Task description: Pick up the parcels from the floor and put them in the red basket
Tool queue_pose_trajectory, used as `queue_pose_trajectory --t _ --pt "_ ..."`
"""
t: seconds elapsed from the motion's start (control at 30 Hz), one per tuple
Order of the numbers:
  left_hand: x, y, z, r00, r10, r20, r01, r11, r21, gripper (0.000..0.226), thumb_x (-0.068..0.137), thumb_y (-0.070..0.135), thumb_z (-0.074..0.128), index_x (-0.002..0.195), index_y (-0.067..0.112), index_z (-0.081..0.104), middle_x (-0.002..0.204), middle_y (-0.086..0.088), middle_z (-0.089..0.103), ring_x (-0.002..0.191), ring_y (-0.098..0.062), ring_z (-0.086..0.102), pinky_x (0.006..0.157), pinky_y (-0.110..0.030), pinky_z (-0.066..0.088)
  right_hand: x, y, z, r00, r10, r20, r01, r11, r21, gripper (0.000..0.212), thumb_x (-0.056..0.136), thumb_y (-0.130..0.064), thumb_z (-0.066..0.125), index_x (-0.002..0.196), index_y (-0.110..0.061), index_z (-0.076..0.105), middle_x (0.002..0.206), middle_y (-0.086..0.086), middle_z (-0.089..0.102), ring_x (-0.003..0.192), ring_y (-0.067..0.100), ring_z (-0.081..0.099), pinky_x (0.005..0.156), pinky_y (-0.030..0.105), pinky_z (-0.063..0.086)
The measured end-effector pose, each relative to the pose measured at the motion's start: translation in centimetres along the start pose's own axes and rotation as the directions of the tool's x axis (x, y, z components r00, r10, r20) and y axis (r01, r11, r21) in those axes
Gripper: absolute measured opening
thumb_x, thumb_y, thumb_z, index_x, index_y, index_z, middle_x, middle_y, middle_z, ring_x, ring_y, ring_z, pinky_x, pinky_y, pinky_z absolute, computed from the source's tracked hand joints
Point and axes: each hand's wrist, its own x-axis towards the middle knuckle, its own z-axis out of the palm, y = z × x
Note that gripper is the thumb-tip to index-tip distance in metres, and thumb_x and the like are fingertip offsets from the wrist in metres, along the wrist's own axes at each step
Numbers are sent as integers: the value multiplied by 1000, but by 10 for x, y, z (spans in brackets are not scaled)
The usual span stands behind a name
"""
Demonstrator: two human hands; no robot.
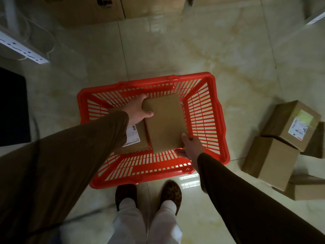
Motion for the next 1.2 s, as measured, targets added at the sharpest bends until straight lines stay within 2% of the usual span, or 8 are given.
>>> queue_pose_trajectory --t 0.1,0.23,0.43,0.57,0.7,0.87,1.0,1.2 --pt "8 -9 6 998 0 -63 6 997 80 62 84 27 81 136 21 47 120 3 62 107 -19 62 91 -34 52 18 6 7 998 5 -55 -15 982 -188 38 106 -38 47 129 -8 52 112 11 62 93 25 66 91 42 60" --pt "14 -21 12 997 22 -78 -3 973 230 72 84 33 80 144 20 43 135 0 58 123 -23 56 105 -40 45 41 7 11 999 -27 -30 16 943 -334 41 107 -29 43 131 2 56 87 4 54 92 27 55 100 47 54" --pt "23 -34 16 995 36 -88 3 915 403 78 84 39 78 148 22 37 148 -5 49 137 -29 45 115 -52 33 60 5 16 998 -69 -8 56 868 -494 43 103 -13 44 143 5 45 131 29 58 119 45 60 103 56 49" --pt "27 -35 21 994 19 -111 37 874 484 74 86 39 75 148 24 37 149 -6 48 140 -31 39 117 -51 27 64 9 20 999 -40 -28 20 858 -513 48 102 -9 48 149 -4 37 134 21 59 122 39 62 104 51 52" --pt "25 -31 27 987 -11 -162 103 812 574 73 89 32 73 150 20 35 153 -8 44 141 -32 38 117 -51 29 60 11 19 998 -54 -22 33 837 -546 33 102 -13 51 135 -7 50 126 15 63 111 29 65 101 43 54" --pt "-4 -23 34 981 10 -193 111 788 605 95 88 32 74 160 16 14 166 -7 23 151 -30 22 121 -48 23 34 1 11 996 -56 63 80 861 -503 25 103 -16 48 124 -8 61 118 12 68 85 20 61 77 30 53" --pt "-48 -8 33 984 12 -178 81 859 506 93 88 29 75 160 18 17 167 -6 22 153 -26 20 121 -46 27 -8 -17 -2 982 -159 102 189 855 -484 31 105 -19 44 133 -15 57 125 7 67 112 27 66 103 42 53" --pt "-116 37 31 982 29 -187 56 900 432 91 91 30 73 161 19 17 169 -4 16 154 -23 17 123 -46 22 -85 -38 -47 909 -414 47 398 827 -397 37 102 -29 51 138 -22 53 111 -1 70 94 22 71 90 48 59"
